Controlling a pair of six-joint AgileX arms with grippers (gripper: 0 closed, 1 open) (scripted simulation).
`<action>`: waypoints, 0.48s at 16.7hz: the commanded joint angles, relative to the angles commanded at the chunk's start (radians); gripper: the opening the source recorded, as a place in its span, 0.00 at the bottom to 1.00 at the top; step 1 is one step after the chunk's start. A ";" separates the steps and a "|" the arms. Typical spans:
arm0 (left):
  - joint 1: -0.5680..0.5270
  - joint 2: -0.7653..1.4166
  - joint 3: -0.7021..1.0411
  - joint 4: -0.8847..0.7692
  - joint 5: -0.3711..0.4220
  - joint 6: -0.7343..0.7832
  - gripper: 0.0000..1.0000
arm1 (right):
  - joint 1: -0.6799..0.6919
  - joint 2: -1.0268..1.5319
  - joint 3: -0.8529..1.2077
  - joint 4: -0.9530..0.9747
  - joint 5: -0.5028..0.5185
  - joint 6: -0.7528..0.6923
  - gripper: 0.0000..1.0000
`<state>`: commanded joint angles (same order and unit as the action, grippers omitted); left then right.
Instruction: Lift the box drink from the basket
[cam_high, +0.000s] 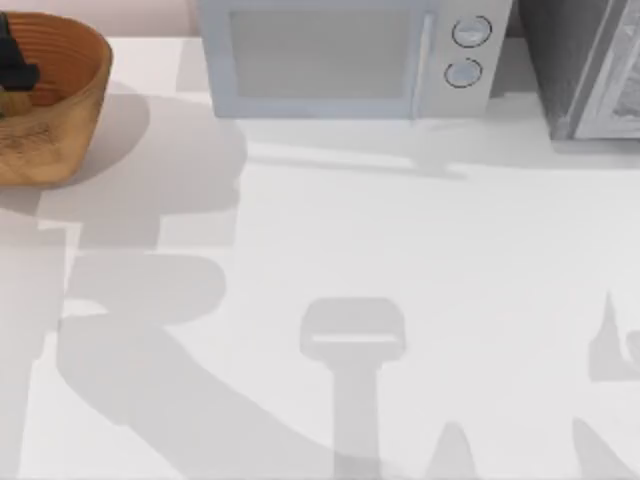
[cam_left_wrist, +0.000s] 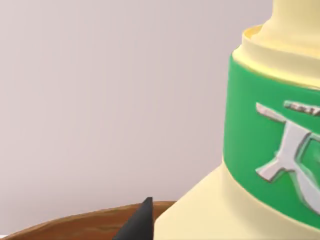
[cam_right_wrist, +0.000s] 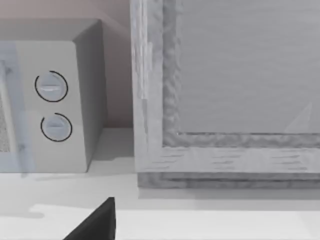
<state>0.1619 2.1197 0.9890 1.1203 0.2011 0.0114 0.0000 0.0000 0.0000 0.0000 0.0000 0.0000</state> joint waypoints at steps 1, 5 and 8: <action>0.000 0.000 0.000 0.000 0.000 0.000 0.32 | 0.000 0.000 0.000 0.000 0.000 0.000 1.00; 0.000 0.000 0.000 0.000 0.000 0.000 0.02 | 0.000 0.000 0.000 0.000 0.000 0.000 1.00; 0.000 0.000 0.000 0.000 0.000 0.000 0.00 | 0.000 0.000 0.000 0.000 0.000 0.000 1.00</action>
<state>0.1619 2.1197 0.9890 1.1203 0.2011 0.0114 0.0000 0.0000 0.0000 0.0000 0.0000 0.0000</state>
